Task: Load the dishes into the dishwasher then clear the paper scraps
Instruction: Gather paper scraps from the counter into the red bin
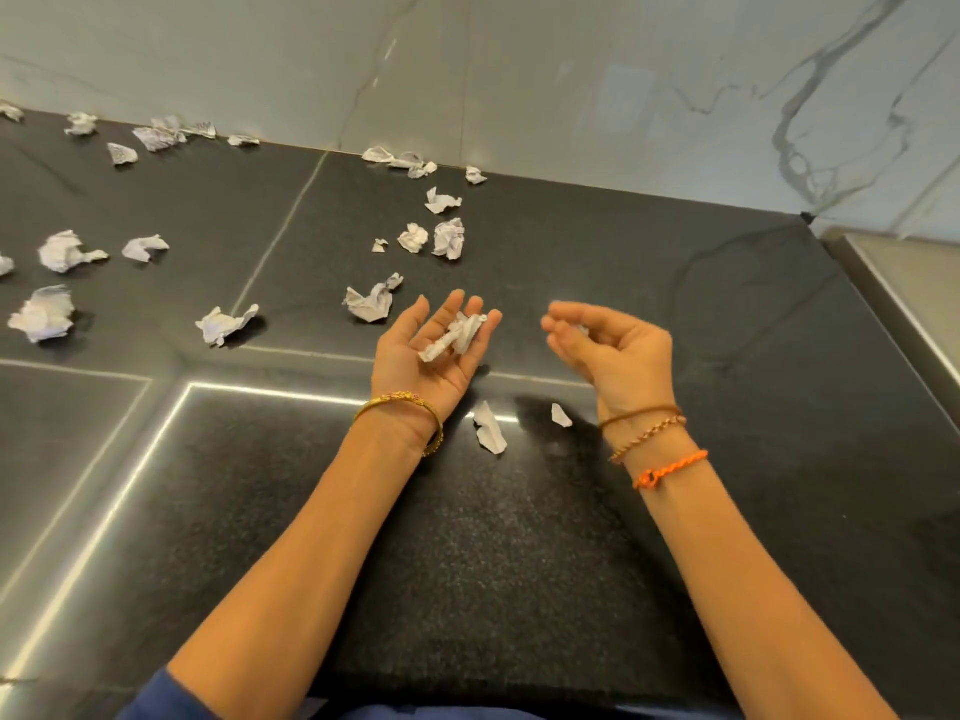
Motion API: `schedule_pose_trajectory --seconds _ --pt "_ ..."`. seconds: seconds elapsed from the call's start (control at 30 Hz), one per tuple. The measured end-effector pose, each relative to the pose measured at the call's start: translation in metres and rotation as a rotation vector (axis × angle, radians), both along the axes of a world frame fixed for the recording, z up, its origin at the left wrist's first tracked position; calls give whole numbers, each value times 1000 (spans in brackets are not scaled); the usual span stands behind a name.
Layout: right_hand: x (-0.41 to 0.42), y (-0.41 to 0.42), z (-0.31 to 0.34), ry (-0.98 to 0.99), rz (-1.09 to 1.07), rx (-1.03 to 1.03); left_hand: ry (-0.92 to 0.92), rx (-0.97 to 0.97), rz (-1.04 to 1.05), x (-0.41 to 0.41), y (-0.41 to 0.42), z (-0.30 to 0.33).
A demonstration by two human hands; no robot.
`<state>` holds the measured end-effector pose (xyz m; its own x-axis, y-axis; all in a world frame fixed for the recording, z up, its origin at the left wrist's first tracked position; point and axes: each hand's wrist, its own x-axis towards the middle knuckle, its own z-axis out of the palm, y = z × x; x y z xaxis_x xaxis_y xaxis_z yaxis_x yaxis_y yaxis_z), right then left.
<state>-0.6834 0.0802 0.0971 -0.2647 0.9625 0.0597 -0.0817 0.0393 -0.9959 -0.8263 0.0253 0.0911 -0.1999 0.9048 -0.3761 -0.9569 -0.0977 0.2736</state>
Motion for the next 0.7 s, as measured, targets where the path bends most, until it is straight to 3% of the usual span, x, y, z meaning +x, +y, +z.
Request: schedule_pose_trajectory --seconds 0.07,0.2,0.27,0.37,0.43,0.57,0.7 --pt "-17 -3 15 -3 14 110 30 -2 -38 4 1 -1" --pt "-49 -21 15 -351 83 542 113 6 -142 7 -1 -4" --pt "-54 -28 13 -327 108 633 101 13 -155 6 -2 -5" --pt "-41 -23 12 -251 -67 616 -2 7 -97 0 0 -5" --pt "-23 -17 7 -374 -127 571 -45 -1 -46 -5 2 -5" --pt "13 -25 -12 -807 75 365 -4 -7 10 -15 4 -6" --pt "18 -35 -20 -938 166 286 -4 3 28 -18 4 -9"
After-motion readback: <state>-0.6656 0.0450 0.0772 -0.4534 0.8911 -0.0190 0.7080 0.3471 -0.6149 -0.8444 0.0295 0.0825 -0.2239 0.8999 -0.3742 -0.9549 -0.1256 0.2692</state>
